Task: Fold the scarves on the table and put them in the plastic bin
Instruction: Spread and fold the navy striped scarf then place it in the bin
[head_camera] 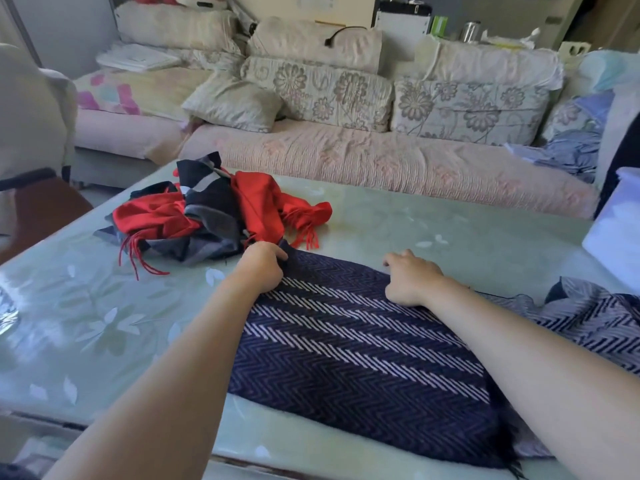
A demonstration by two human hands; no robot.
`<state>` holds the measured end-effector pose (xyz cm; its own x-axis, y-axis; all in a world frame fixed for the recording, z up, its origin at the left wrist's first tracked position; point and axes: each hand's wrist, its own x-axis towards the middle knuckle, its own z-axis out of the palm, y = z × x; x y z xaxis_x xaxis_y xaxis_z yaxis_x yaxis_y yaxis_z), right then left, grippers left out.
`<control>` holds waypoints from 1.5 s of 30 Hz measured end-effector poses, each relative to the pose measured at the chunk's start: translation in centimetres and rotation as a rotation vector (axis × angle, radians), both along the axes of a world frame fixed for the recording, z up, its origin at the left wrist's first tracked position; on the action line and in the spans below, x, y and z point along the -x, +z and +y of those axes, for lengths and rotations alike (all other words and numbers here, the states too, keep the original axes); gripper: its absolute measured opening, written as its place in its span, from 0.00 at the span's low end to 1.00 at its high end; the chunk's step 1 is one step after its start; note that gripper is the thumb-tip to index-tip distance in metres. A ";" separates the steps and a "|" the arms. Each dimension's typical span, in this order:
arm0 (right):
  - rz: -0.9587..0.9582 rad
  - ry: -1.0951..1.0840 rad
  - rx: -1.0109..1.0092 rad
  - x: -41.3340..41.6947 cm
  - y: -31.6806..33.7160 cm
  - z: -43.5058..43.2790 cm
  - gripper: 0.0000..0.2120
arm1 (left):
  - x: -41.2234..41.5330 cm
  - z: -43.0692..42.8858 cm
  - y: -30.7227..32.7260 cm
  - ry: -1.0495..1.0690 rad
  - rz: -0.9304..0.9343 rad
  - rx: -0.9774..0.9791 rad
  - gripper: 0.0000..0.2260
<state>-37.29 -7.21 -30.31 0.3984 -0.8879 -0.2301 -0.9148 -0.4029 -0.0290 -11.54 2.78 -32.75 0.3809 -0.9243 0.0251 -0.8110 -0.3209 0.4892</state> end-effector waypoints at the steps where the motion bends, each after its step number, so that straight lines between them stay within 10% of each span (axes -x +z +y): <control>1: -0.006 -0.011 -0.010 0.1 0.2 -0.2 0.25 | -0.1 -0.3 0.0 0.004 0.008 0.031 0.22; 7: -0.037 0.039 0.075 0.4 0.4 -1.7 0.07 | -1.4 0.2 -0.4 0.005 -0.032 0.310 0.24; 16: -0.064 0.171 0.533 -5.2 -2.1 -1.9 0.13 | -3.1 0.6 -0.5 0.215 -0.540 0.167 0.29; 20: -0.080 0.195 0.531 -4.2 -2.9 -0.1 0.15 | -0.4 0.0 -0.6 -0.081 -0.692 0.281 0.20; 26: -0.210 0.224 0.013 2.2 -2.4 1.9 0.24 | 4.1 -0.9 -0.5 -0.156 -0.431 -0.238 0.24; 37: -0.465 -0.034 0.097 19.9 3.2 1.2 0.12 | 19.4 -3.3 4.4 -0.357 -0.157 0.028 0.17; 45: -0.213 -0.332 0.115 33.1 4.1 2.7 0.14 | 34.4 -2.3 4.9 -0.678 0.063 0.080 0.06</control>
